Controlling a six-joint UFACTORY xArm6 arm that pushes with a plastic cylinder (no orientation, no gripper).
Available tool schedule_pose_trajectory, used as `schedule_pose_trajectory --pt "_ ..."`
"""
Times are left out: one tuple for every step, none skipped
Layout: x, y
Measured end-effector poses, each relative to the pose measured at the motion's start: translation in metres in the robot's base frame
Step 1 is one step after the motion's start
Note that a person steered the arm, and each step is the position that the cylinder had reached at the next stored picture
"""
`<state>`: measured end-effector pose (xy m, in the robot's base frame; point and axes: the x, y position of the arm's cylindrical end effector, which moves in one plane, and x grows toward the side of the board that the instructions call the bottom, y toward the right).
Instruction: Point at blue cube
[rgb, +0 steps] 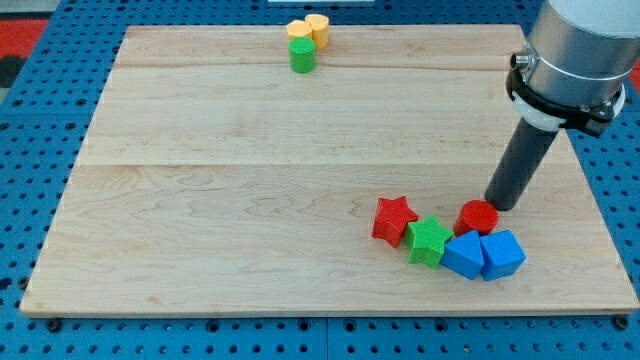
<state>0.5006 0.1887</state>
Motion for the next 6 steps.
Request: schedule_pose_trajectory --pt "0.000 0.000" --pt "0.000 0.010" --pt "-0.001 0.010" --pt "-0.001 0.010" --pt "-0.005 0.026" --pt "0.003 0.056"
